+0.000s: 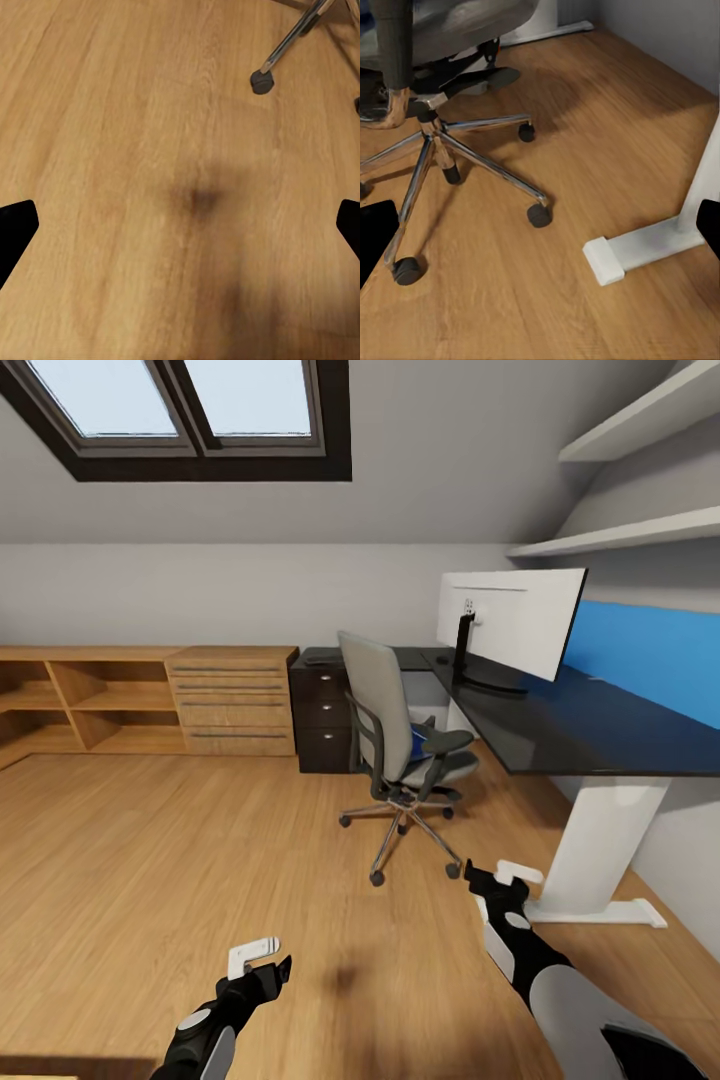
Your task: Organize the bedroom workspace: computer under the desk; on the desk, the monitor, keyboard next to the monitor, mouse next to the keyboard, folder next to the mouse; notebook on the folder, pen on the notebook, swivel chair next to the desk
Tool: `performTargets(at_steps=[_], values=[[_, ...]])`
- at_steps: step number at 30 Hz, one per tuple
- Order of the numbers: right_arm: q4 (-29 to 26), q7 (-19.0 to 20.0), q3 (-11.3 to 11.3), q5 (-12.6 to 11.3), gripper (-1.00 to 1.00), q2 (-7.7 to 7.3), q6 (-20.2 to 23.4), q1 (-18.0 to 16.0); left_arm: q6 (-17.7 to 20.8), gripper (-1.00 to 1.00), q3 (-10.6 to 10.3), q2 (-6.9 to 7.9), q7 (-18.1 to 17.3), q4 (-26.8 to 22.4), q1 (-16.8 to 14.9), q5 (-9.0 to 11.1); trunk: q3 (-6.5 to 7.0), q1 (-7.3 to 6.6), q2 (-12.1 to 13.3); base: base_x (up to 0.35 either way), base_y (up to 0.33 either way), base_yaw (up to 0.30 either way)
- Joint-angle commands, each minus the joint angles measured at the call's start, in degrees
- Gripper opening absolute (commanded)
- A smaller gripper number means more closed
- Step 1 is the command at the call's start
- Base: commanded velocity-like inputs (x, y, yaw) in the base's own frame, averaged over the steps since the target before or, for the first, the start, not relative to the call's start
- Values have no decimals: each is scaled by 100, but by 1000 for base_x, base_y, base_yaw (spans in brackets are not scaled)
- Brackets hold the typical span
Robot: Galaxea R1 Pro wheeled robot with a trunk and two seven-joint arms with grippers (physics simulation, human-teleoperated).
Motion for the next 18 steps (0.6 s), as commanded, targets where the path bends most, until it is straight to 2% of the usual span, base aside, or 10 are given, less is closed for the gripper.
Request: performTargets(at_steps=[1,5,9,18], values=[[20,19,27,29,100,5,-141,-8,24,100,-13,1,48,-7,-1,60,-24,22,-44,0,0,0],[208,106,243,97,100,13,-598,-19,24,100,-17,-4,51,5,-1,60,-96,109,-204,0,0,0],[413,134,369,114,100,0,-772,-22,24,100,-19,-9,50,20,0,66,-168,197,-365,0,0,0],[510,146,431,122,100,-29,-870,-24,24,100,-16,-12,26,27,-1,69,-329,395,-726,0,0,0]])
